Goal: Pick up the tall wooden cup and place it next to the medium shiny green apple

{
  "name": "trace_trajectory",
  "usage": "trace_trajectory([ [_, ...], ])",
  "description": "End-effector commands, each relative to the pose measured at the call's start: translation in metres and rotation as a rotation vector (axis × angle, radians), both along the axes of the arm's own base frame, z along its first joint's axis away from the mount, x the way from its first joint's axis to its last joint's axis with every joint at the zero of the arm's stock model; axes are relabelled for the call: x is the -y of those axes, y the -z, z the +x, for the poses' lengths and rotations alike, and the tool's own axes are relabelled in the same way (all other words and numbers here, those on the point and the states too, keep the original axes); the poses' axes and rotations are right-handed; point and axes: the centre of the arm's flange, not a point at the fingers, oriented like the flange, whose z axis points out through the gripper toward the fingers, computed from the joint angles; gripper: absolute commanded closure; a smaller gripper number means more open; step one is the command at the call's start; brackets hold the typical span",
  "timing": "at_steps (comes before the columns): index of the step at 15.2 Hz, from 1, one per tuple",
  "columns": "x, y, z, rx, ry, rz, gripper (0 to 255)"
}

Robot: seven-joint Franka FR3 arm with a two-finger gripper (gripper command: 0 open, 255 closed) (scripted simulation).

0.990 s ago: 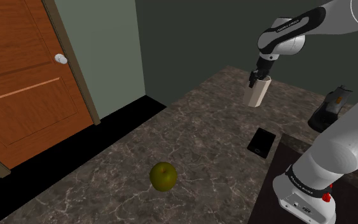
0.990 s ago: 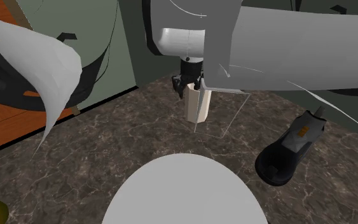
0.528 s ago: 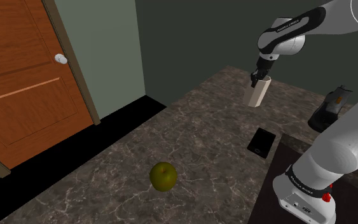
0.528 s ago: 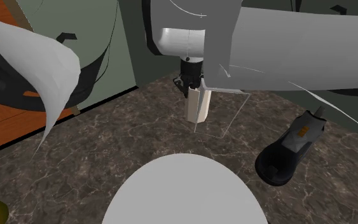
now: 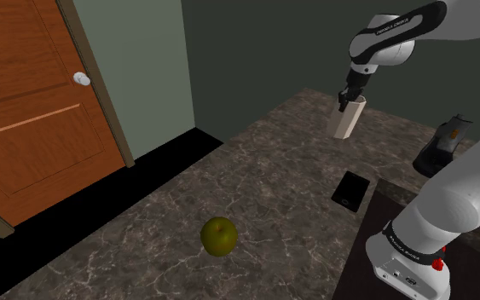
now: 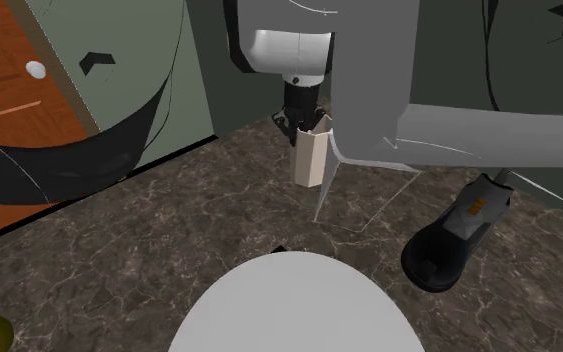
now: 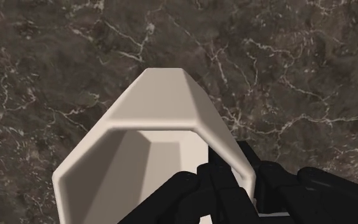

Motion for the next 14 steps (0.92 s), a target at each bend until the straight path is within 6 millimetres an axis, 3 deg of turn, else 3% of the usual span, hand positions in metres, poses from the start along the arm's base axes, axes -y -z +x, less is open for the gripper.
trace_trajectory([
  [1,0.000,-0.011,0.000,0.000,0.000,0.000,255],
  [14,0.000,-0.079,0.000,0.000,0.000,0.000,255],
])
